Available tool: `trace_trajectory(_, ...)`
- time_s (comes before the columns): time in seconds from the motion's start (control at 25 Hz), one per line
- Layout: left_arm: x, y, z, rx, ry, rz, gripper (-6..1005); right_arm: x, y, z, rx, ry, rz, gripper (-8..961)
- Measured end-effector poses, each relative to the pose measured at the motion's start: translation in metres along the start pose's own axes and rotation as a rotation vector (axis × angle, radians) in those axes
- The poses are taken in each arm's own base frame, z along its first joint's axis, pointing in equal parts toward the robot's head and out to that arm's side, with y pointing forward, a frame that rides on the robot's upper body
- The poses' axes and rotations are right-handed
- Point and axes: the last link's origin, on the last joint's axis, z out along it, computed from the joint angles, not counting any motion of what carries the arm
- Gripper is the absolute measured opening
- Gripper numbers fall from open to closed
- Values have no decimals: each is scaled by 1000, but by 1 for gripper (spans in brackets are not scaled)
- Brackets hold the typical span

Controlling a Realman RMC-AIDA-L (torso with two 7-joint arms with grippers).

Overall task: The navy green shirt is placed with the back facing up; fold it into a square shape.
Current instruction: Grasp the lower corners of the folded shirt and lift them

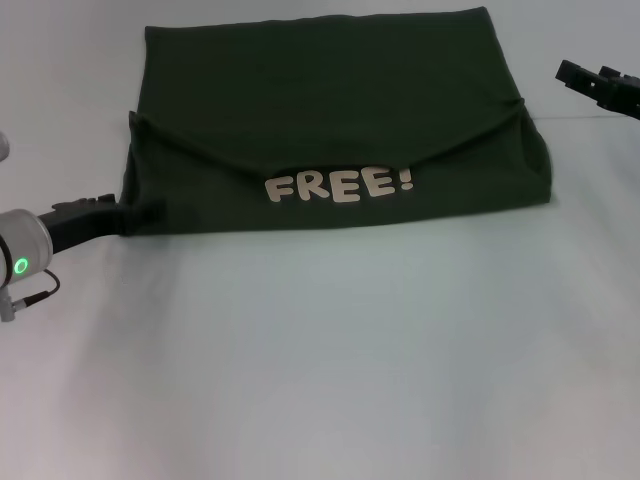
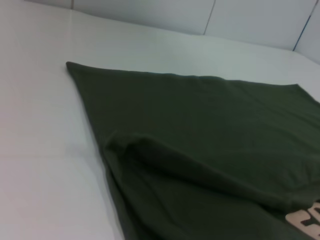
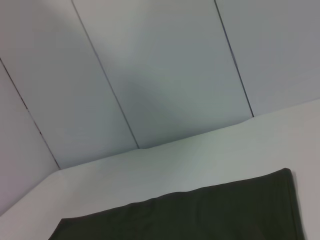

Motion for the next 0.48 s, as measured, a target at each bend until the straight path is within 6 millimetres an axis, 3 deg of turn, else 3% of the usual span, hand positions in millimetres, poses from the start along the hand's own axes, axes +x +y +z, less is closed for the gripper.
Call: trace_trajectory(0.48, -1, 13, 17, 16, -48, 100, 838, 2, 0, 2, 7, 22, -29, 762)
